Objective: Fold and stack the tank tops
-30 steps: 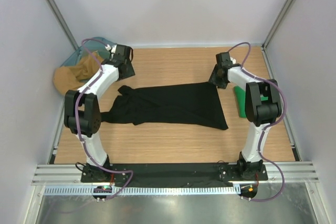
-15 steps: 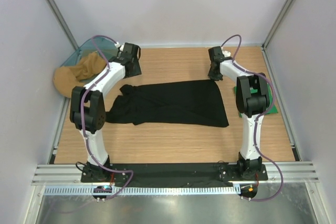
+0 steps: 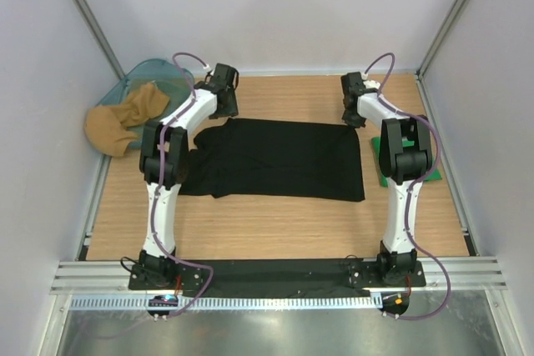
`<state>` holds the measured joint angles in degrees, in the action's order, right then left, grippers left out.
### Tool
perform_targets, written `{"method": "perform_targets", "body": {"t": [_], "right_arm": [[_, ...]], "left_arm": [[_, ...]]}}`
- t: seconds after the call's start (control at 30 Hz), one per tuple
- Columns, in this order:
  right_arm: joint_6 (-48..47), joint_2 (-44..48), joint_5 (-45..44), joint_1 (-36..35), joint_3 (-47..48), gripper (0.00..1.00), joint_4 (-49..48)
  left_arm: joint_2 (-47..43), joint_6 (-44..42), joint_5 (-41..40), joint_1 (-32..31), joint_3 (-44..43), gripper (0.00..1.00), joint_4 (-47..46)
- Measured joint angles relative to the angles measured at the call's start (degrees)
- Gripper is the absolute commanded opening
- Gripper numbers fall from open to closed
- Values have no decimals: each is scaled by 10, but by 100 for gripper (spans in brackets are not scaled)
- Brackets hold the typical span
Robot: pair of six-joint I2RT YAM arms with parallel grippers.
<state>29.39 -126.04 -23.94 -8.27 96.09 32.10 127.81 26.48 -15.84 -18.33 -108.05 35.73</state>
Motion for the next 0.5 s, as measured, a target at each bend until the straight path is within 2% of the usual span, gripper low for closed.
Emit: {"method": "perform_targets", "body": {"t": [0.4, 0.47, 0.5], "right_arm": [[7, 0, 5, 13, 0, 6, -4], [7, 0, 5, 13, 0, 6, -4], [7, 0, 5, 13, 0, 6, -4]], "left_arm": [[117, 0, 40, 0, -119, 55, 32], [124, 1, 45, 0, -132, 51, 33], [127, 2, 48, 0, -137, 46, 33]]}}
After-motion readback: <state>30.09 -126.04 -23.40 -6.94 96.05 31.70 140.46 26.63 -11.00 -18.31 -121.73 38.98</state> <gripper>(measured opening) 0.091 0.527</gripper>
